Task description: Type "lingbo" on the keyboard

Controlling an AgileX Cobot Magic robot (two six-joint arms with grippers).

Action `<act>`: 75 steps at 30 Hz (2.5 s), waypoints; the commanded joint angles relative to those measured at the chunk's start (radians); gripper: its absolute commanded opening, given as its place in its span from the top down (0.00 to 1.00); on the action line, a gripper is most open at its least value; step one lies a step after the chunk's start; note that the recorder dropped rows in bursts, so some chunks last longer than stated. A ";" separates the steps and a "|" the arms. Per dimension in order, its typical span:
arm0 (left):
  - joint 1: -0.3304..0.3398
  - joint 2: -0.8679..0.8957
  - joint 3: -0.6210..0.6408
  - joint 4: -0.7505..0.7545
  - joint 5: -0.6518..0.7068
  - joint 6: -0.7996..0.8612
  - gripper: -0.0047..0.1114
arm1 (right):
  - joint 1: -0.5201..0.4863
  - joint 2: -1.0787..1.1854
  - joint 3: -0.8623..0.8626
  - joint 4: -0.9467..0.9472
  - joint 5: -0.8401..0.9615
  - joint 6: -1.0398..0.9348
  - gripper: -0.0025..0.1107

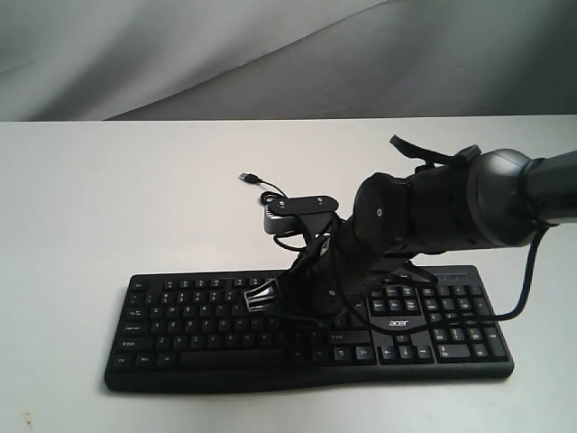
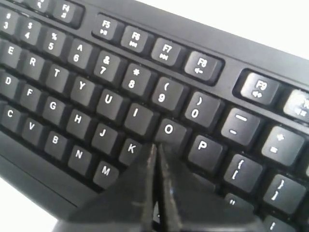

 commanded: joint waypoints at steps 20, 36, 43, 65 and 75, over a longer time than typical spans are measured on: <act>0.002 -0.003 0.004 -0.008 -0.005 -0.004 0.96 | 0.001 -0.002 -0.005 -0.013 -0.003 0.008 0.98; 0.002 -0.003 0.004 -0.008 -0.005 -0.004 0.96 | 0.003 -0.083 -0.011 -0.005 -0.046 -0.033 0.98; 0.002 -0.003 0.004 -0.008 -0.005 -0.004 0.96 | 0.003 -0.013 -0.117 0.037 0.043 -0.086 0.98; 0.002 -0.003 0.004 -0.008 -0.005 -0.004 0.96 | 0.003 0.055 -0.130 0.031 0.032 -0.092 0.98; 0.002 -0.003 0.004 -0.008 -0.005 -0.004 0.96 | 0.003 0.069 -0.128 0.041 0.038 -0.095 0.98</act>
